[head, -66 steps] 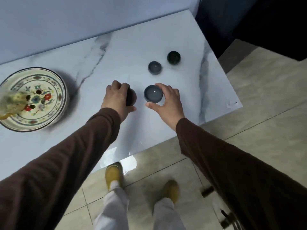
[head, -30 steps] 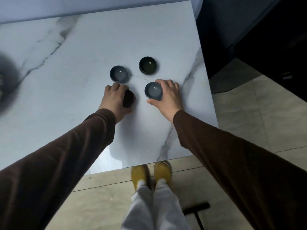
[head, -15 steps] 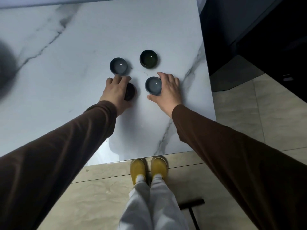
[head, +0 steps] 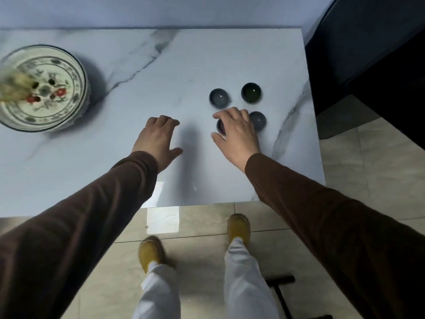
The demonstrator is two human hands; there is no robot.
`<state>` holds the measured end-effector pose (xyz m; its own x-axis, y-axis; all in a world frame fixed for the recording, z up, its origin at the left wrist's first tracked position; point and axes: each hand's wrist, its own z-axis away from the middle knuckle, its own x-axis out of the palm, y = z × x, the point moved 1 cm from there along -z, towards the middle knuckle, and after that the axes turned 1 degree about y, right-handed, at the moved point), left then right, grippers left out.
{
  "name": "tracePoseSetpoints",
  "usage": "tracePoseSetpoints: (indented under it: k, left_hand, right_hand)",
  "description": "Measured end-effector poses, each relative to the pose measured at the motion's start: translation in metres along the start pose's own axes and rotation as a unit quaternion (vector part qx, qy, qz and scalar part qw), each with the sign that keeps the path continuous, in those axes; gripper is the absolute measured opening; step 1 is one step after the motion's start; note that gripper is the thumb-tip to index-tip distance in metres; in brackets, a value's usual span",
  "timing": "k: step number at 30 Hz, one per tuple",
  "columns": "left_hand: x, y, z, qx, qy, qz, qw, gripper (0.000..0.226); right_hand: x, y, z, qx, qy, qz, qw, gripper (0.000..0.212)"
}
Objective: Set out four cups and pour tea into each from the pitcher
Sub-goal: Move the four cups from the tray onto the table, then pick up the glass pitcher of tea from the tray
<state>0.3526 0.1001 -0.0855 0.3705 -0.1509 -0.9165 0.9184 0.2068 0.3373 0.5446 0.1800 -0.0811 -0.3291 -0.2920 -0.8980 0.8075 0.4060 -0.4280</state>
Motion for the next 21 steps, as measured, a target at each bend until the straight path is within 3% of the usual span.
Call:
tracePoseSetpoints:
  k: [8,16,21]
  left_hand:
    - [-0.056,-0.115,0.063,-0.002,-0.002,0.004,1.0,0.065]
    - [-0.083,-0.198,0.091,-0.035,-0.013,-0.001,0.999,0.063]
    - [-0.103,-0.25,0.098,-0.05,-0.008,0.007,0.999,0.063]
  right_hand:
    - [0.038,-0.14,0.017,0.011,-0.035,-0.032,0.999,0.038]
    - [0.075,-0.216,0.002,0.009,-0.069,-0.062,0.996,0.034]
    - [0.102,-0.266,-0.02,0.019,-0.051,-0.107,0.993,0.033]
